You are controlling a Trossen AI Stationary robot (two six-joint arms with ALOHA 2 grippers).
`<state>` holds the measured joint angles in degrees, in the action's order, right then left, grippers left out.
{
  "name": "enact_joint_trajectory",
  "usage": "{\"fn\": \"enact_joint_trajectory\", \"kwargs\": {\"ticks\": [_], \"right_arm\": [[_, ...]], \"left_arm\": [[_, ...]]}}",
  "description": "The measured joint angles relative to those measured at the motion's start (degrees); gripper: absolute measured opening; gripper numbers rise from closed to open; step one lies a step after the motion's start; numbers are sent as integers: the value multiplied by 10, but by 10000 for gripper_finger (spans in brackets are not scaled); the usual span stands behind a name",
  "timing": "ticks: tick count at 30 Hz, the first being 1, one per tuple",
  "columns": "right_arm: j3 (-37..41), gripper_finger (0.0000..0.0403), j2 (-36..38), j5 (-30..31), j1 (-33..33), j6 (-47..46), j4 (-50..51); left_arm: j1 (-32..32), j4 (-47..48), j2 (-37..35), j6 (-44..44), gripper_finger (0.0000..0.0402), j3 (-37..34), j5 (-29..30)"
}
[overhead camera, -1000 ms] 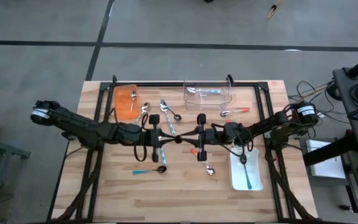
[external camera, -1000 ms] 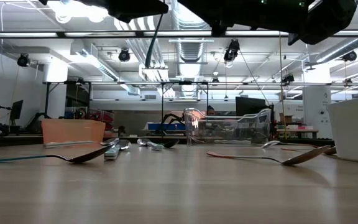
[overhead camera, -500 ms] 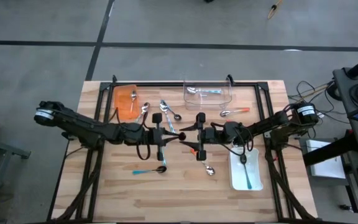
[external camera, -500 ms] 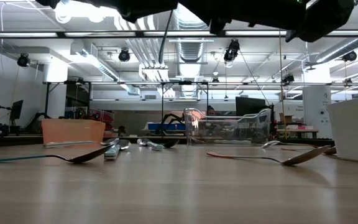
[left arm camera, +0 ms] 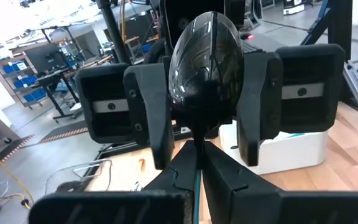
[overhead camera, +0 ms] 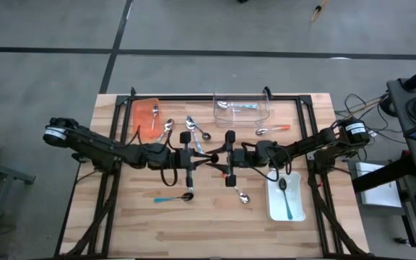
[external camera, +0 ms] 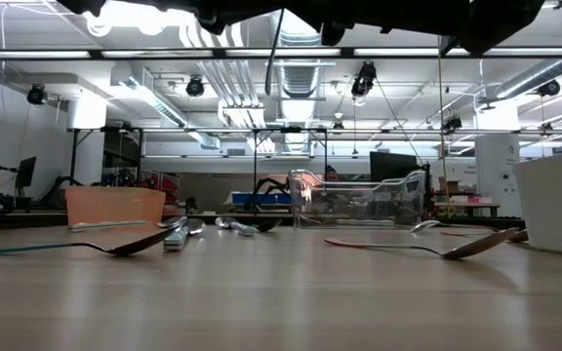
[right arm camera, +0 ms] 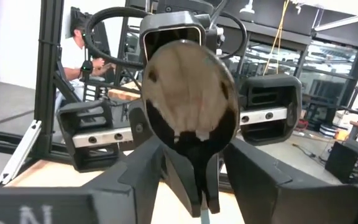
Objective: Sort silverware by color (type)
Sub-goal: Put the blue spoon into the white bin
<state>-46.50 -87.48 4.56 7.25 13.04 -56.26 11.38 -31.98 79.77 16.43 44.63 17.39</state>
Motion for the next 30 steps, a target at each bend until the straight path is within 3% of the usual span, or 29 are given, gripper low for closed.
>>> {"fn": "enact_joint_trajectory", "kwargs": {"ticks": [11,30], "right_arm": [[1,65,0,0,0,-11,-1],[1,55,3,3,0,-56,5]], "left_arm": [[1,0,-2,2,2,-1,-2],[0,4,-2,0,8,-1,1]]}}
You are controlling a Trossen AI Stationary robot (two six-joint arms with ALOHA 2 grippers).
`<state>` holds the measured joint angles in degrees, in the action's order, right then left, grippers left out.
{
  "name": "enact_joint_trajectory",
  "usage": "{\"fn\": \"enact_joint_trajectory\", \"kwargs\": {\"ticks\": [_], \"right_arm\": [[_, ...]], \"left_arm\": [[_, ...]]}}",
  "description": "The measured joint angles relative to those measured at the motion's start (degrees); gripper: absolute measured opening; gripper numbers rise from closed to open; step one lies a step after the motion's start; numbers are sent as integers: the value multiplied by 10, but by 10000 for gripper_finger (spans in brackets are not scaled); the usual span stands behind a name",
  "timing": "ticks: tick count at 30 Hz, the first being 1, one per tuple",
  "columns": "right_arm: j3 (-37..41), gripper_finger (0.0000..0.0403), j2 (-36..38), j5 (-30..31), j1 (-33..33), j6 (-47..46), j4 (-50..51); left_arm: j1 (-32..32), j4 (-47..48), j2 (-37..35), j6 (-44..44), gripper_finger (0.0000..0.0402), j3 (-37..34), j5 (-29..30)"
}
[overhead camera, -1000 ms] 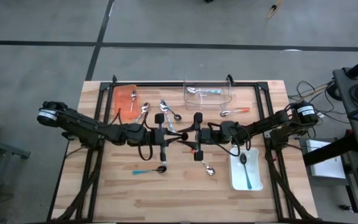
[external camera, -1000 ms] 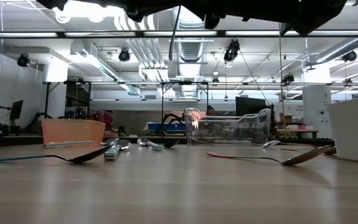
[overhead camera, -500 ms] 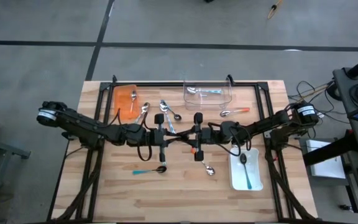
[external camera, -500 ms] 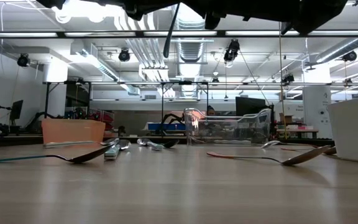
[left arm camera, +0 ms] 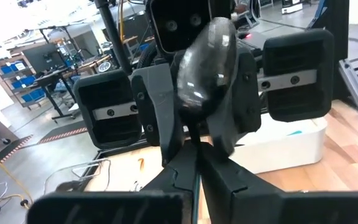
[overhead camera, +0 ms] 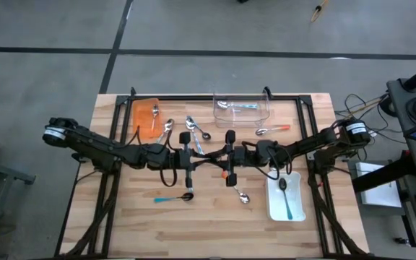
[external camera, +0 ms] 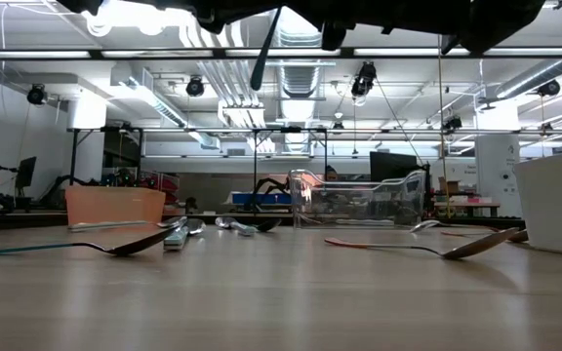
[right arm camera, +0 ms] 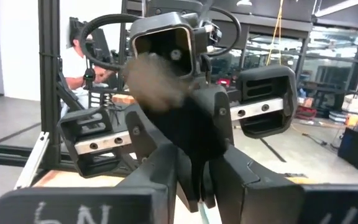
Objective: Sort silverware by color (type)
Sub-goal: Put the blue spoon into the white bin
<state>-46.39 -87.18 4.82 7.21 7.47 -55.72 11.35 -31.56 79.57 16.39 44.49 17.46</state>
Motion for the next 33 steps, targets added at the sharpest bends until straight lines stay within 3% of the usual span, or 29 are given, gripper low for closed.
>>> {"fn": "enact_joint_trajectory", "kwargs": {"ticks": [7,11,20,25,33], "right_arm": [[0,42,2,1,-1,3,7],[0,13,2,2,-1,12,11],[0,9,29,19,-1,13,78],[-14,9,77,37,-10,-24,219],[-120,10,101,72,-13,-97,562]], "left_arm": [[0,2,0,-9,27,-1,-1],[0,2,0,-8,27,-1,0],[0,62,-23,-10,26,-1,2],[0,125,-51,-14,26,0,3],[-1,132,-88,0,26,0,1]]}}
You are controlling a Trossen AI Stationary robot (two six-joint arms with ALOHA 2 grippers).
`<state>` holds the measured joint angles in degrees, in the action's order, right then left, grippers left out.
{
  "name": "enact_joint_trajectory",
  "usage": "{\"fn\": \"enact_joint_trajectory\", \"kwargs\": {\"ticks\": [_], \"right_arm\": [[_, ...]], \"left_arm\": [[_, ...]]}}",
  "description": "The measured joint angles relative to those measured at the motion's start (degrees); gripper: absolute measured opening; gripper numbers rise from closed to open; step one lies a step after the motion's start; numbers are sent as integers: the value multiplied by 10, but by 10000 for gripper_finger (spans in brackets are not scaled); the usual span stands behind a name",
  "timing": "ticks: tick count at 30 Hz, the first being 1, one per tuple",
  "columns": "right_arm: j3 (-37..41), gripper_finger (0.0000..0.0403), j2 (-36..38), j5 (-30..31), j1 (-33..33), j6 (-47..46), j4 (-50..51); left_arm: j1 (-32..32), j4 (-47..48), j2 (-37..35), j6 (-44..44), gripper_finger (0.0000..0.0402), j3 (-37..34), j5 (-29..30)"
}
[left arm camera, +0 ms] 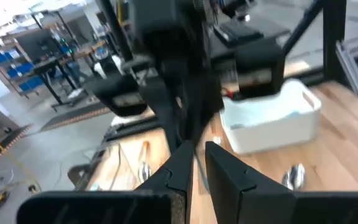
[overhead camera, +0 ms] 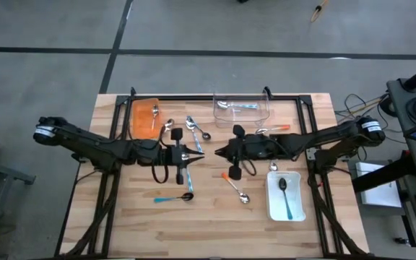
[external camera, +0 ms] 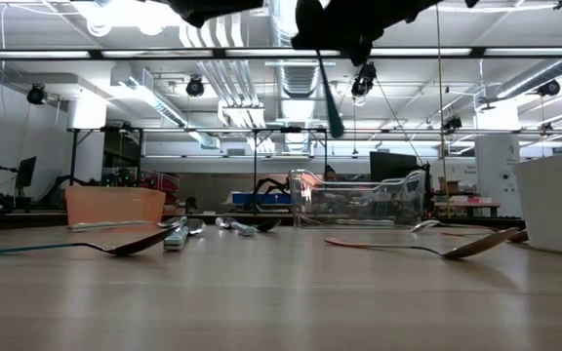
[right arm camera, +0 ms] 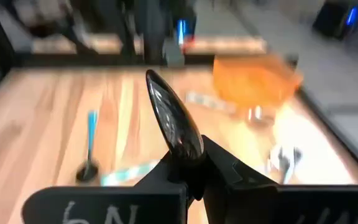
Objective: Sort silverware by color (type)
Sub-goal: Put the blue spoon into the white bin
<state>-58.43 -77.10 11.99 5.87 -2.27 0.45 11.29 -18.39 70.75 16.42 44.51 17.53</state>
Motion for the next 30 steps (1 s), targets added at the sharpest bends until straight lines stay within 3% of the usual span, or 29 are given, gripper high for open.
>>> {"fn": "enact_joint_trajectory", "kwargs": {"ticks": [6,22,30], "right_arm": [[-56,11,-5,0,0,-42,154],[-59,12,-20,1,0,-57,165],[-58,12,-26,1,0,-56,169]], "left_arm": [[-1,-11,-3,-9,28,0,-15],[-22,-137,79,-19,140,0,-27],[-41,-213,144,-20,153,0,-51]]}}
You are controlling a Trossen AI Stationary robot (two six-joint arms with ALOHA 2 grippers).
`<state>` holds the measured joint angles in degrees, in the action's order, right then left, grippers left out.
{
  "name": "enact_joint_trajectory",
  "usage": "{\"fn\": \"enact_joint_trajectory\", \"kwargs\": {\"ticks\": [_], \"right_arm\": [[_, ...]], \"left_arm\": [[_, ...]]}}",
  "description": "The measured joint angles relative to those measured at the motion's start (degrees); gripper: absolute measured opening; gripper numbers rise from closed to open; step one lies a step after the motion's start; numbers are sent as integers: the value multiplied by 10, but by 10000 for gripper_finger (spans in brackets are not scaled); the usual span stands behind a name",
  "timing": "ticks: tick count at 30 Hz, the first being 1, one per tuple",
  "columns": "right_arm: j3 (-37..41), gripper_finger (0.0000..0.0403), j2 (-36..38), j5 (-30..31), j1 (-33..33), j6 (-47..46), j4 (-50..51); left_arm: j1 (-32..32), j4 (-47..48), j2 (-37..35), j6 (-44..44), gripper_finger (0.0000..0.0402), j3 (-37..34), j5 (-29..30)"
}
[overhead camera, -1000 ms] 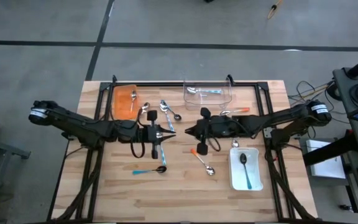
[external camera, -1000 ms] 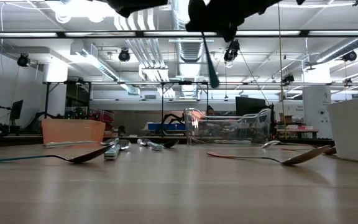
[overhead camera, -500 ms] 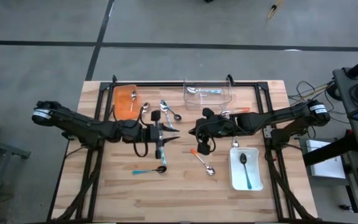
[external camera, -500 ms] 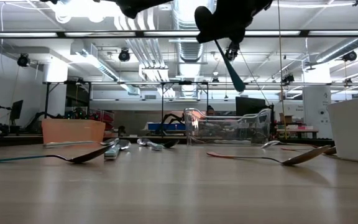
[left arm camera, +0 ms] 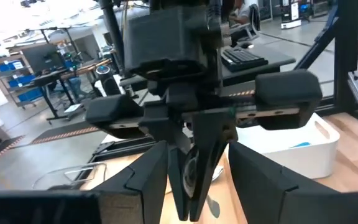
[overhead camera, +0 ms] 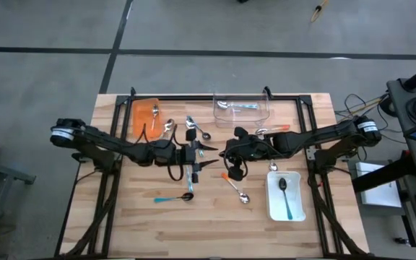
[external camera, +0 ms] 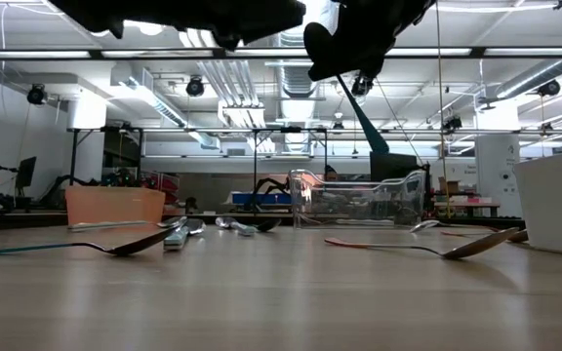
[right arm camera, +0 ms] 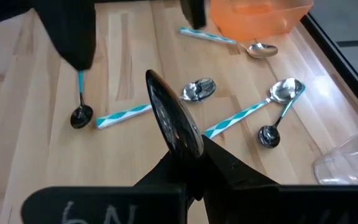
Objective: Sort silverware by color (type)
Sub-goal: Put the blue spoon into the white bin
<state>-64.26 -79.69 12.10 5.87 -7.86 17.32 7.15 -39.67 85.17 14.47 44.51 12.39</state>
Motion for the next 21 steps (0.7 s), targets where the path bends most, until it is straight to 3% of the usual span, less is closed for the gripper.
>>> {"fn": "enact_joint_trajectory", "kwargs": {"ticks": [8,16,21], "right_arm": [[0,12,0,0,0,2,0],[0,12,0,0,0,3,0],[0,12,0,0,0,4,6]], "left_arm": [[-9,-53,44,-2,153,0,-39],[-26,-58,59,-3,152,9,-41],[-33,-58,86,-4,130,26,-49]]}}
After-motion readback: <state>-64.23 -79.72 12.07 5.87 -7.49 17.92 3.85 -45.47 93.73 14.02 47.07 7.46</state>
